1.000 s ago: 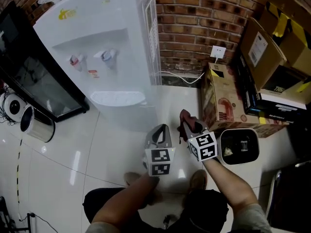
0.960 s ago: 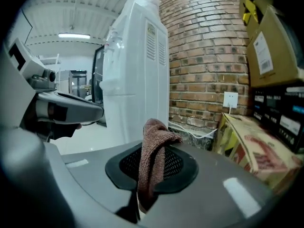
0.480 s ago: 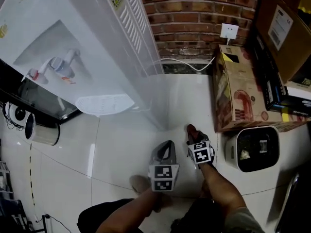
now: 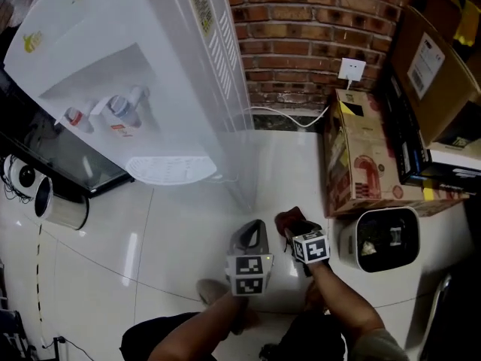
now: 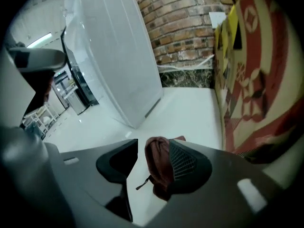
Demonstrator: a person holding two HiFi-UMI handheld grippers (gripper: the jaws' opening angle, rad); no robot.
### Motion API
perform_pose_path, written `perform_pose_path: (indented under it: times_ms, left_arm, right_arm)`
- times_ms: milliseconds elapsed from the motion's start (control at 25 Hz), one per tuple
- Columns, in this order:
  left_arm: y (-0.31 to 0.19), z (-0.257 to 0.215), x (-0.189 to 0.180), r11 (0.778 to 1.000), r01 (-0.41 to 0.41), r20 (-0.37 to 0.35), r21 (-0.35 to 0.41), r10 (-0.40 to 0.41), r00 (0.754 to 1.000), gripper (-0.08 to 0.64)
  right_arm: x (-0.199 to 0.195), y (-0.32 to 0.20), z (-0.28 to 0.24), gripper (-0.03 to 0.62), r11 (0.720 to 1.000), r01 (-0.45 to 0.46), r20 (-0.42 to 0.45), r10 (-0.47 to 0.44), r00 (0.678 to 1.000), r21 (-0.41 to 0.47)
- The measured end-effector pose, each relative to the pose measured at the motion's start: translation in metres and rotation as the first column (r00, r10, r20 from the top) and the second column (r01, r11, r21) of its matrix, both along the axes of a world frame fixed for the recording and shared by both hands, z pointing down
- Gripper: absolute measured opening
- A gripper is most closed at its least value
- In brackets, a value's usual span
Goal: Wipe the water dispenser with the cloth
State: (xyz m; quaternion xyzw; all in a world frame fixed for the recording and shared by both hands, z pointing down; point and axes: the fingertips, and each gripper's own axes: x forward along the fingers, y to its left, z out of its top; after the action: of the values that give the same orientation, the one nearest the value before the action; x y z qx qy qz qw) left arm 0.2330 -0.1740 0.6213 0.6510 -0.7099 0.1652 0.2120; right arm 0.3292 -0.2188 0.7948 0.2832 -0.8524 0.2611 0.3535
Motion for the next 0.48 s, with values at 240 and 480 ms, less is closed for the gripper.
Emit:
perform_pose_path:
  times_ms: [240, 480]
  left_arm:
    - [-0.003, -0.14, 0.002, 0.979, -0.012, -0.013, 0.202, 0.015, 1.0, 0.0]
    - [0.046, -0.282, 0.0, 0.936, -0.022, -0.012, 0.351, 0.028, 1.0, 0.0]
  right_arm:
    - [0.012, -0.02, -0.217, 0.132, 0.951, -0.088, 0.213, 0.024, 0.977, 0.297]
    - [0.026, 0.021, -0.443, 0.029, 0.788, -0.206, 0.356, -0.018, 0.934, 0.58]
